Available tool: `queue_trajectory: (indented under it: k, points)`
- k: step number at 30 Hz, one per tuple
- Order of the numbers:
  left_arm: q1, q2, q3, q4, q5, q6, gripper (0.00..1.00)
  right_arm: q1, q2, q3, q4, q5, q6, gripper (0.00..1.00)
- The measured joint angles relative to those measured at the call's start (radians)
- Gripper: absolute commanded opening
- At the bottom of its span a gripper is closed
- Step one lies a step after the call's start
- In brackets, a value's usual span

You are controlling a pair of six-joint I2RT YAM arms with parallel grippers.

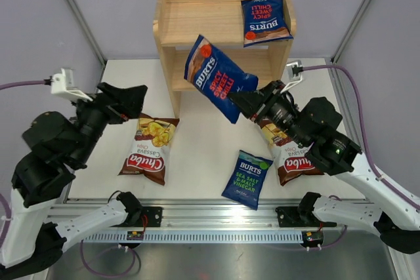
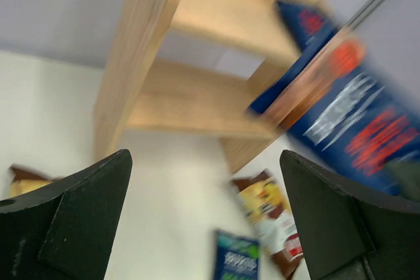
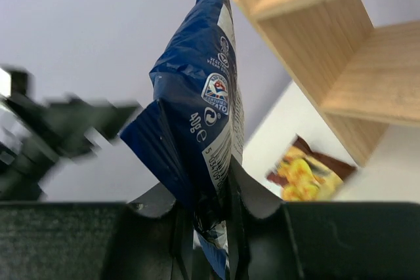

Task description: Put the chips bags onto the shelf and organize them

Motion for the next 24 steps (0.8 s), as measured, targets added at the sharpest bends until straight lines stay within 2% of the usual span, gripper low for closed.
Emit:
queue_trajectory:
  k: [7,12,18,24]
  points:
    - [0.0,-0.105,-0.299,-0.117,-0.014,0.079,0.99,-0.008,0.121,0.114,0.16,0.168,0.237,0.04]
    - [0.0,-0.228,-0.487,-0.133,0.011,0.141,0.99,-0.008,0.253,0.166,0.275,0.328,0.387,0.06]
    - [0.0,-0.312,-0.633,-0.112,0.026,0.183,0.99,-0.005,0.444,0.231,0.405,0.521,0.534,0.06]
    - [0.0,-0.356,-0.749,-0.092,0.067,0.188,0.99,0.011,0.595,0.327,0.46,0.714,0.579,0.09]
